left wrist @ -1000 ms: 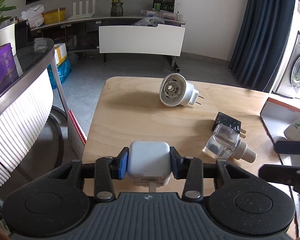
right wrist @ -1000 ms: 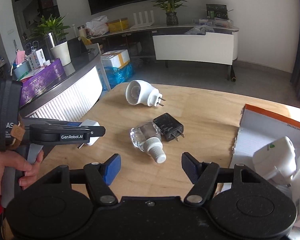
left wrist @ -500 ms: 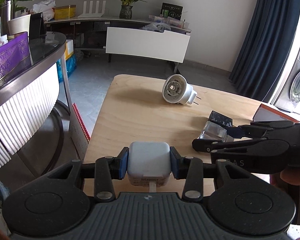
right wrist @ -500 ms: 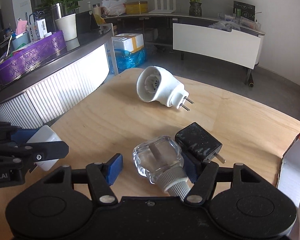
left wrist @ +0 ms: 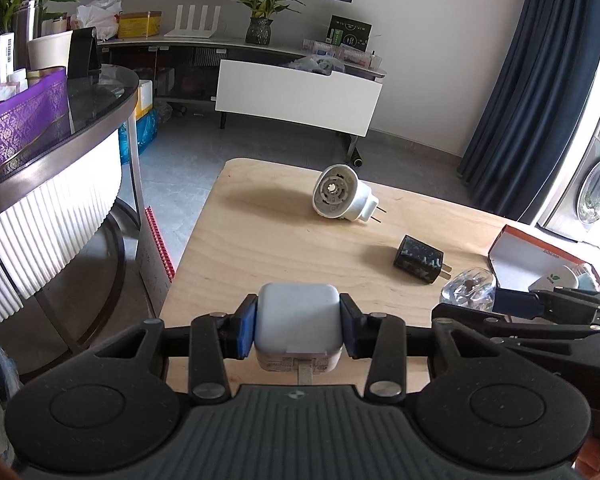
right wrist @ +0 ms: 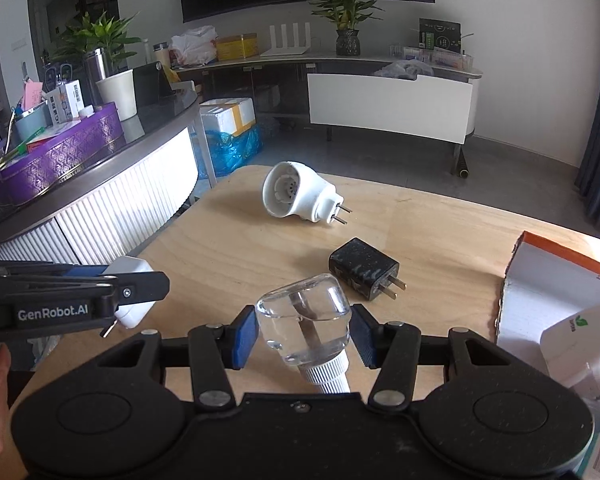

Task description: Organize rigid objects

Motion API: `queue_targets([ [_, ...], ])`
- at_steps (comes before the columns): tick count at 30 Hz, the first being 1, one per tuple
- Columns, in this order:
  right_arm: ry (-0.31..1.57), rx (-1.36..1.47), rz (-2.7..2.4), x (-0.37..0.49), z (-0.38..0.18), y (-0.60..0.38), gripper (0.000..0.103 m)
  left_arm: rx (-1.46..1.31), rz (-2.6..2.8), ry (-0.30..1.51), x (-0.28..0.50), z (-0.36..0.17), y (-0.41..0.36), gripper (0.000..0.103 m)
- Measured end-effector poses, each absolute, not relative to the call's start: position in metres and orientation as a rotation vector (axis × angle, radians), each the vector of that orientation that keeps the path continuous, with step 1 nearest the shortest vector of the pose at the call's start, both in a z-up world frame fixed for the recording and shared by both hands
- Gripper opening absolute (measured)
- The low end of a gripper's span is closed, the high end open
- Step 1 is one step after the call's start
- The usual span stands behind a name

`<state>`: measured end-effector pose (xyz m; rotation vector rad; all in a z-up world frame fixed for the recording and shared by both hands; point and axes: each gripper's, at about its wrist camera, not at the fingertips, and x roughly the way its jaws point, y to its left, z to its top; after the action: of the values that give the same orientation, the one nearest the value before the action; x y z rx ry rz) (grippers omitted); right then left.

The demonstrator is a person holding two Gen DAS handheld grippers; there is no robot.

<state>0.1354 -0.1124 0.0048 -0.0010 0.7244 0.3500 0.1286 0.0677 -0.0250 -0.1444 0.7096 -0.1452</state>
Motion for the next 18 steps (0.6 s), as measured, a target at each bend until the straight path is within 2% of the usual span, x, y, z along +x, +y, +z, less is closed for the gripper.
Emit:
queue_targets([
  [18,0.655,0.045,0.260,0.036,0.050,-0.144,0.061,-0.112,-0.182,0.645,0.056,0.010,0.029,0.042],
])
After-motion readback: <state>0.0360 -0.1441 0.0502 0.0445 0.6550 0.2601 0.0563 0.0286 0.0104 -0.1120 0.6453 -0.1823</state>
